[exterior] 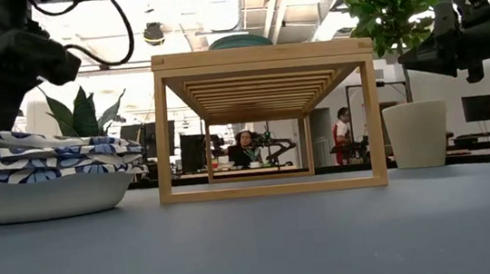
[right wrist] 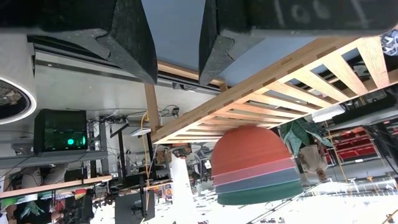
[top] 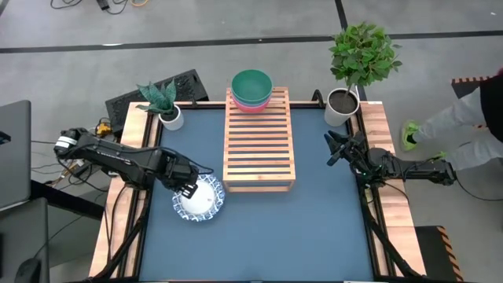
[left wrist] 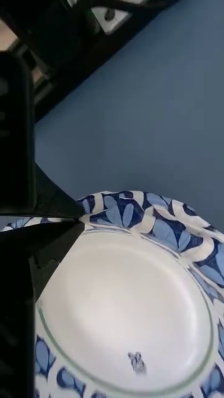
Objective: Place and stack bowls onto a shelf
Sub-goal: Put the white patterned bowl on the shelf
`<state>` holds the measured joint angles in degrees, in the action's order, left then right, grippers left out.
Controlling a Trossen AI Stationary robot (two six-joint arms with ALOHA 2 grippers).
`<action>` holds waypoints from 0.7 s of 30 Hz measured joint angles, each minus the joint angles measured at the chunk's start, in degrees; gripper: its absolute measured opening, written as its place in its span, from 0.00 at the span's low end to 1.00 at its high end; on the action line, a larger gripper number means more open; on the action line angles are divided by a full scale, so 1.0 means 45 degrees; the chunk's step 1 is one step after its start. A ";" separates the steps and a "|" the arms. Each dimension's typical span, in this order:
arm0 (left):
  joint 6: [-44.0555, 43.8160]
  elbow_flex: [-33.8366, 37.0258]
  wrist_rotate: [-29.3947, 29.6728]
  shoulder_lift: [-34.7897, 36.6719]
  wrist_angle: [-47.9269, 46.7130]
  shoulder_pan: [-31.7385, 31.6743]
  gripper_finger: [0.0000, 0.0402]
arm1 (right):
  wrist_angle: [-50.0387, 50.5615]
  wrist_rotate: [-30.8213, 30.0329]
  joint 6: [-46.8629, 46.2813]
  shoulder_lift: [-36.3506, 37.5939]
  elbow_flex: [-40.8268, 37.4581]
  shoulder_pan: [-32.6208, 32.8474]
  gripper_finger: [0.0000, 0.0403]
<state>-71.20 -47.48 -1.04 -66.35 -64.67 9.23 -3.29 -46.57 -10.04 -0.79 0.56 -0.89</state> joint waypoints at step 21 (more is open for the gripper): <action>0.2071 -0.3691 0.0787 0.0005 -0.4443 -0.0982 0.00 | 0.0015 0.0000 0.0010 0.0001 0.0000 0.0000 0.36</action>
<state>-61.88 -64.09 2.50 -66.32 -84.66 4.81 -3.22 -46.57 -10.00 -0.78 0.56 -0.89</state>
